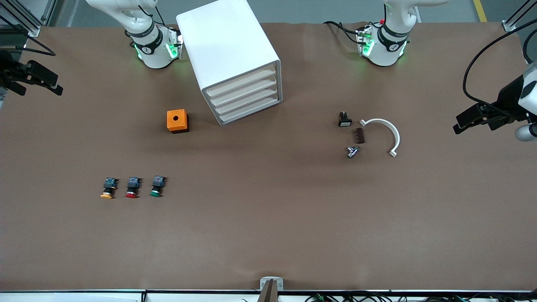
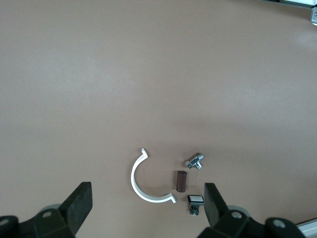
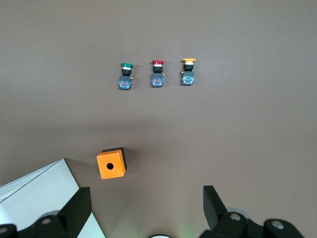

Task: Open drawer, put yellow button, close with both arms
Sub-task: 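Move the left gripper toward the white cabinet's drawer handle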

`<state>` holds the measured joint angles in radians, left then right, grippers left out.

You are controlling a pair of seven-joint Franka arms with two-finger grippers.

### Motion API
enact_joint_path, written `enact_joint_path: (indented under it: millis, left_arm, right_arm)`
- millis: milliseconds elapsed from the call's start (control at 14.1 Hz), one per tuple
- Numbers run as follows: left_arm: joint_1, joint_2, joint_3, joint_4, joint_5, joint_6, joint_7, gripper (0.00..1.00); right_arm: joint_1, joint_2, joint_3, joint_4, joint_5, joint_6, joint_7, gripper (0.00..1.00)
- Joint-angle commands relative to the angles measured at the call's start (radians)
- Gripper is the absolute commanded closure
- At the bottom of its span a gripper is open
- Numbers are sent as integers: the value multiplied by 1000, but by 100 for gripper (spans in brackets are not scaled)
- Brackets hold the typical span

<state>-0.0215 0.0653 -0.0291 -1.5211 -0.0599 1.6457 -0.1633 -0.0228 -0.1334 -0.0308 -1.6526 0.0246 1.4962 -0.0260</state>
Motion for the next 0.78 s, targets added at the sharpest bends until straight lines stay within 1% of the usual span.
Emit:
enact_joint_path:
  millis: [0,354,496,708]
  left_arm:
    - [3,-4,-6,7,22,-15,7,1]
    - [9,-1,-5,9,22,-15,2,1]
    - [28,10,3,1,3,-42,-2,1]
    - [6,111,-1,9,14,-21,-10,1]
  right_arm:
    - [3,-29,-4,-27,15,16,-3,0]
    - [1,-29,-4,-26,15,18,-8,0]
    - [1,-31,-4,-27,15,18,-8,0]
    - [3,-32,-4,-27,15,18,-8,0]
